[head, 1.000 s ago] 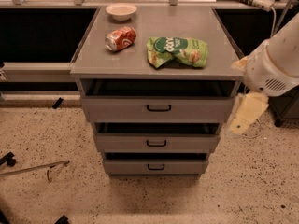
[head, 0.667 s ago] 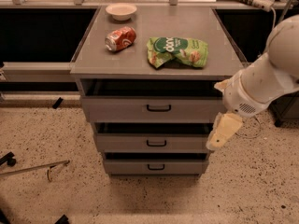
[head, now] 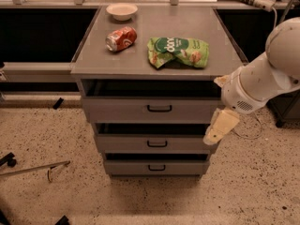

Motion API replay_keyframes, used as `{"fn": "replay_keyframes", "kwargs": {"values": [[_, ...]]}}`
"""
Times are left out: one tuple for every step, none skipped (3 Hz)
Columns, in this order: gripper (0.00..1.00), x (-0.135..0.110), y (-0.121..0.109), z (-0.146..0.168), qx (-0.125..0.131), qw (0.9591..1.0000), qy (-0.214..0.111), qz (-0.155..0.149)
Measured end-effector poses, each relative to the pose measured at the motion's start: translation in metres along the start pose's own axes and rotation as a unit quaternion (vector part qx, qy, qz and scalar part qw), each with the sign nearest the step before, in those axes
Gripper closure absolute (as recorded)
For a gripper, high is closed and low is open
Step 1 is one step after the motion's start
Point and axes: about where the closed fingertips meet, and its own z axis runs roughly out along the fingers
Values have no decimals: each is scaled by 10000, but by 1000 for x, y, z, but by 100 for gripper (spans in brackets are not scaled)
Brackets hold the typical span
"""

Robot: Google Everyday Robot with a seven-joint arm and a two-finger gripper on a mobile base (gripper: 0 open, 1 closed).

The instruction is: Open middle drawer

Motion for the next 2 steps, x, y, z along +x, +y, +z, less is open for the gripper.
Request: {"fn": "replay_keyframes", "kwargs": {"values": [[0, 6, 14, 22, -88, 9999, -77, 100], [0, 26, 39, 83, -342, 9990, -203, 221]]}}
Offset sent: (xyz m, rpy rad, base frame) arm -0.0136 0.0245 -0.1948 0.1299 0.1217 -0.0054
